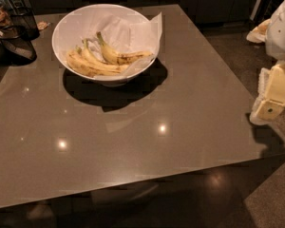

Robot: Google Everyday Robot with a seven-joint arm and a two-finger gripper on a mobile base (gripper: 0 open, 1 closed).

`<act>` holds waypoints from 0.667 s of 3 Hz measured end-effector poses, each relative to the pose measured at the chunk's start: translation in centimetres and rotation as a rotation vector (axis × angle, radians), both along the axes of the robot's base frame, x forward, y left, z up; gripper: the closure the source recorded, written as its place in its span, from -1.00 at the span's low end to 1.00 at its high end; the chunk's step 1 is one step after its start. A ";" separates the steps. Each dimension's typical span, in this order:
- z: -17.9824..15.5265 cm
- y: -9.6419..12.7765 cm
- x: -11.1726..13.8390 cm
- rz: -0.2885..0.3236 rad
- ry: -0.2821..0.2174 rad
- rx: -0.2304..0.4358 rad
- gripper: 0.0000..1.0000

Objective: Pick banana from white bowl

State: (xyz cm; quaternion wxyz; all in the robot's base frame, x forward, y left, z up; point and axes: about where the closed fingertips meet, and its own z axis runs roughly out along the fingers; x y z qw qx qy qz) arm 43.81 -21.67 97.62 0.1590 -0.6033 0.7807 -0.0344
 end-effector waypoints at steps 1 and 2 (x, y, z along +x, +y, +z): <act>0.4 0.4 0.5 0.000 -0.005 -0.007 -1.00; 0.6 1.7 2.5 0.025 0.016 -0.042 -1.00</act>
Offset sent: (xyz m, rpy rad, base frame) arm 0.0479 0.0345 0.0062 -0.1024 0.0785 0.0694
